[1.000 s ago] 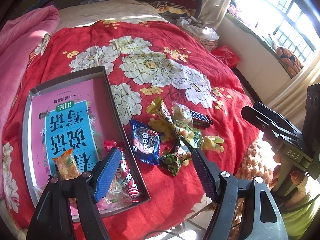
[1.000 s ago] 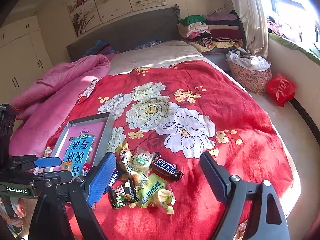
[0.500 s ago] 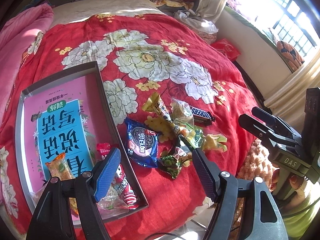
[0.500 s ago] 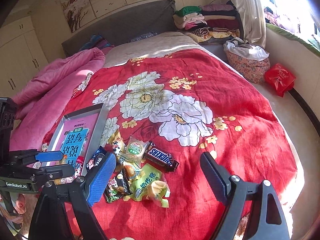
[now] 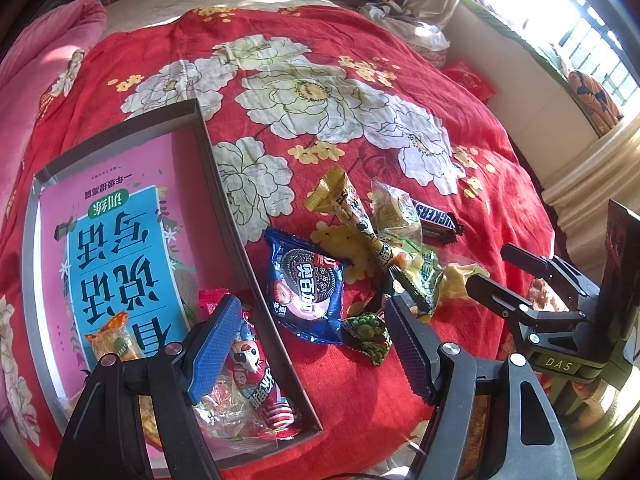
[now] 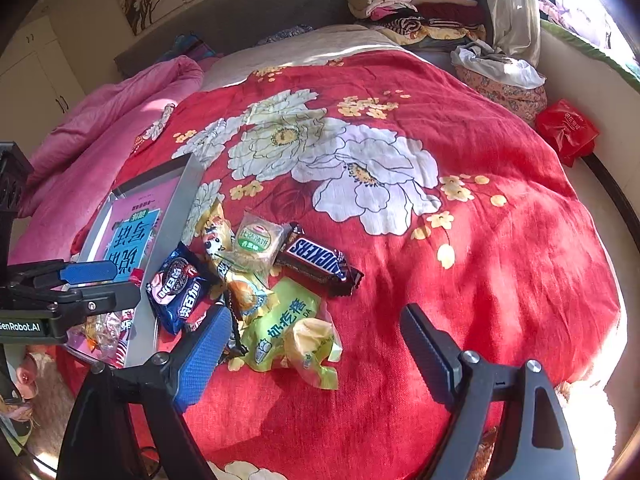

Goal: Organize snacks
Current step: 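Move both open tools to the snack pile beside the tray, then grasp the blue Oreo package with left tool while right tool grasps pale green bag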

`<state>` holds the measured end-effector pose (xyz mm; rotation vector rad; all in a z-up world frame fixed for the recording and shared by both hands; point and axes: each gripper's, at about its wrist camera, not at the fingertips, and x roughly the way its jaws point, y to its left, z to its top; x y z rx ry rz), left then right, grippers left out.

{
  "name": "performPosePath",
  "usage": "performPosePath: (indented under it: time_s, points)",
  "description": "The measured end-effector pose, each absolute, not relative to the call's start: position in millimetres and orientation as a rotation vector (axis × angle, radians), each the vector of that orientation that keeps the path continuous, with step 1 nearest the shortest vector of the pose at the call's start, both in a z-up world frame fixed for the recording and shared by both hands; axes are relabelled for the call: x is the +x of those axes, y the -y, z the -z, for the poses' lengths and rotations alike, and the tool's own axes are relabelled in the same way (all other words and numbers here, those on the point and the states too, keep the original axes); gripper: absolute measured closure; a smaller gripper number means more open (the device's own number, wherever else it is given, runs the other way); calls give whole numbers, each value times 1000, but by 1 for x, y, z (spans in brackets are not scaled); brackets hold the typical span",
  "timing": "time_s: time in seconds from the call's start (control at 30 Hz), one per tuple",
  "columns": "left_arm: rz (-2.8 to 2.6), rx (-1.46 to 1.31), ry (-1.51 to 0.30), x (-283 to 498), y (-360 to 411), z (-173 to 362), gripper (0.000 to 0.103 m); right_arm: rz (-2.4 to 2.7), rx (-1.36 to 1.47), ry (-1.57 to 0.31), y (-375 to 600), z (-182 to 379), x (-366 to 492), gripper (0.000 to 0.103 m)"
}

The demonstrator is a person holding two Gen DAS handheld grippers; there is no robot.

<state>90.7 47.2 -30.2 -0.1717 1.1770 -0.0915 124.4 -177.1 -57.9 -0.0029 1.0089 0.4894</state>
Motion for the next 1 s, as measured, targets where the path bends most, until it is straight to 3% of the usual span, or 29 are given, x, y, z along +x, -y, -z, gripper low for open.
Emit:
performPosePath:
  time_s: [0.23, 0.4, 1.0]
  points:
    - [100, -137, -1204, 104, -41, 38, 27, -485, -35, -1053, 172, 78, 127, 19]
    - [80, -91, -1256, 116, -33, 51, 27, -508, -59, -1068, 165, 84, 126, 30]
    - [3, -32, -1343, 140, -24, 90, 27, -544, -99, -1101, 156, 98, 128, 49]
